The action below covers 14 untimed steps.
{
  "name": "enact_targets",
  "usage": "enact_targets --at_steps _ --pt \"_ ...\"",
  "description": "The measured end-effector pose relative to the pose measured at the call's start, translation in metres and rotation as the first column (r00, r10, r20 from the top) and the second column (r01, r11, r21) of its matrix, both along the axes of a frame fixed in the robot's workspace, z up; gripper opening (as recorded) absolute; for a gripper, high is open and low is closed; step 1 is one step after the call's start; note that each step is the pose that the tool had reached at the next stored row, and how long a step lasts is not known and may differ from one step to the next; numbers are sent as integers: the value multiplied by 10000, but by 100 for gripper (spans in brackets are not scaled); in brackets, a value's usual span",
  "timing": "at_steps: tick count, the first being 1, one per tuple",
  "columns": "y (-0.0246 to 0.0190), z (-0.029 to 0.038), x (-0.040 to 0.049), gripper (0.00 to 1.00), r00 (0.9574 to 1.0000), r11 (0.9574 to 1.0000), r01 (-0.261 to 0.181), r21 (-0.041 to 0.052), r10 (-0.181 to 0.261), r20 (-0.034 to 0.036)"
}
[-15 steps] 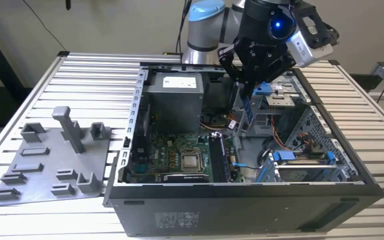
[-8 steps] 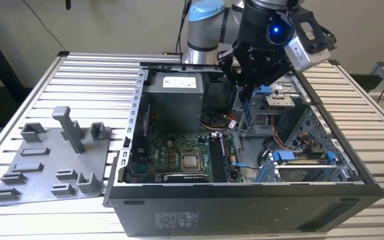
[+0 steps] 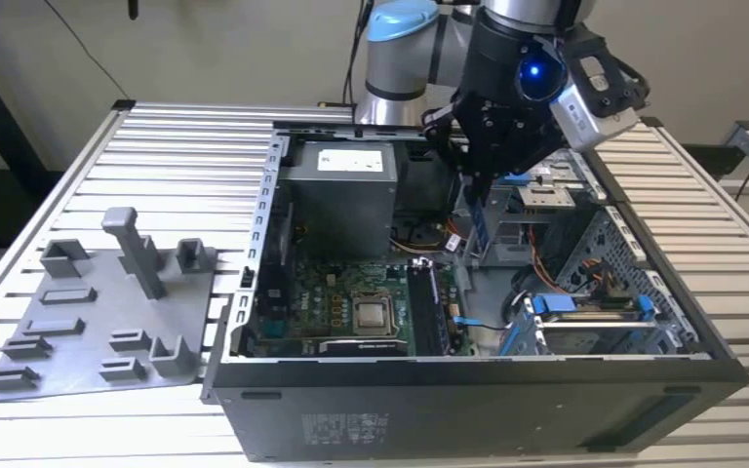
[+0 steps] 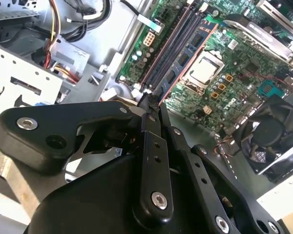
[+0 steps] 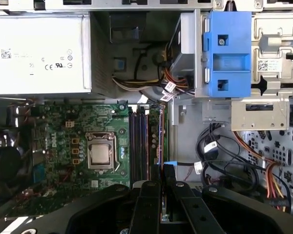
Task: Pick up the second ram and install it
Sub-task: 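Insert the second ram into the second slot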
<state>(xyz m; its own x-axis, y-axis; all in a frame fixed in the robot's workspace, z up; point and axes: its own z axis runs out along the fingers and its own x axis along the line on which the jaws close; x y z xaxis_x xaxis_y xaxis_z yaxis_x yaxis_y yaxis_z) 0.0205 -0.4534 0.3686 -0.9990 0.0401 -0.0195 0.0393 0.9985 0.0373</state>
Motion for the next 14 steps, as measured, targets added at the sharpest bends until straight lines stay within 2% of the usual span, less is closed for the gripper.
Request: enact_targets --at_steps 14 --pt "2 -111 4 14 10000 10000 -6 1 6 0"
